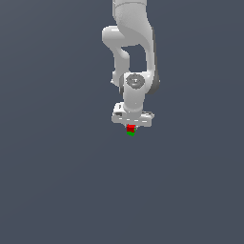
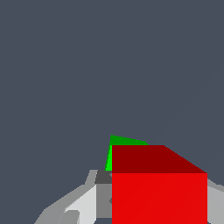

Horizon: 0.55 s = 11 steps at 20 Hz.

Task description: Stack the red cube on top of the green cube.

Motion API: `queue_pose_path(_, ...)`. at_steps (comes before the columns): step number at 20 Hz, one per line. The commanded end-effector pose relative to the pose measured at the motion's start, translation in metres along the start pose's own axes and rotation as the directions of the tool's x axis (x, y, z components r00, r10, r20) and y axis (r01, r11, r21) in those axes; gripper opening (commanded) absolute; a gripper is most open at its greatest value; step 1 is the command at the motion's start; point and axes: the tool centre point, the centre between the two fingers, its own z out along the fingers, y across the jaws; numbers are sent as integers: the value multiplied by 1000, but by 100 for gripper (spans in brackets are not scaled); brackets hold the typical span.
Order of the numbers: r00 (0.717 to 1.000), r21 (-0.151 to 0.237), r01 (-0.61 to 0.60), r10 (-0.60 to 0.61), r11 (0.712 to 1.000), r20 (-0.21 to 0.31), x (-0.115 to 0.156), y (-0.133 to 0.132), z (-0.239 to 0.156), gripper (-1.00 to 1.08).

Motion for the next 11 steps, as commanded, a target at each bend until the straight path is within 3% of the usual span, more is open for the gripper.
queue_pose_path(1,1000,0,-1,1,1000,-1,-2,-2,1,-100)
queue_pose_path(2,1000,0,-1,1,1000,-1,-2,-2,1,100)
queue_pose_path(11,1000,0,-1,1,1000,-1,-2,-2,1,100)
